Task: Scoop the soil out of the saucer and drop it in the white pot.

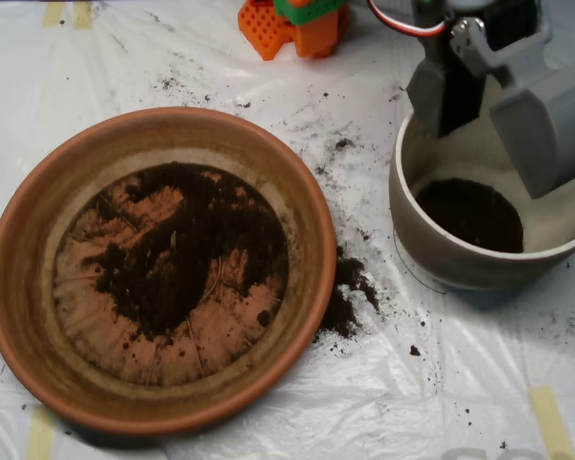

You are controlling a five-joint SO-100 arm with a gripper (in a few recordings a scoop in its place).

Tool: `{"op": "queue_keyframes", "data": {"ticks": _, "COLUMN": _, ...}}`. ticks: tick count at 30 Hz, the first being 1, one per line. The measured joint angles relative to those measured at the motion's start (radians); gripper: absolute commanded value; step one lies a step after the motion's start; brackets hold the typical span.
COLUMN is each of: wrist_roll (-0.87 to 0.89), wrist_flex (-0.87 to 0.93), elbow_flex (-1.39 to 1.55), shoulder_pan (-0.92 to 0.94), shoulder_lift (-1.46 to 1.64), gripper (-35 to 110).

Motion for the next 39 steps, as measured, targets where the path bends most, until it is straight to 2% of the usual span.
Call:
{"op": "queue_keyframes", "data": {"ticks": 8, "wrist_roll": 0.064, "wrist_flex": 0.041, "elbow_flex": -0.046, "shoulder_pan": 0.1, "shoulder_lift": 0.0, "gripper": 40}}
{"op": "queue_keyframes", "data": {"ticks": 15, "wrist_roll": 0.103, "wrist_flex": 0.043, "elbow_flex": -0.081, "shoulder_pan": 0.373, "shoulder_lift": 0.0, "gripper": 43}}
{"op": "queue_keyframes", "data": {"ticks": 24, "wrist_roll": 0.041, "wrist_flex": -0.115, "elbow_flex": 0.201, "shoulder_pan": 0.672, "shoulder_lift": -0.029, "gripper": 44}}
{"op": "queue_keyframes", "data": {"ticks": 26, "wrist_roll": 0.02, "wrist_flex": -0.155, "elbow_flex": 0.272, "shoulder_pan": 0.703, "shoulder_lift": -0.031, "gripper": 43}}
{"op": "queue_keyframes", "data": {"ticks": 31, "wrist_roll": -0.012, "wrist_flex": -0.222, "elbow_flex": 0.41, "shoulder_pan": 0.77, "shoulder_lift": -0.048, "gripper": 54}}
{"op": "queue_keyframes", "data": {"ticks": 39, "wrist_roll": -0.077, "wrist_flex": -0.272, "elbow_flex": 0.448, "shoulder_pan": 0.811, "shoulder_lift": -0.184, "gripper": 58}}
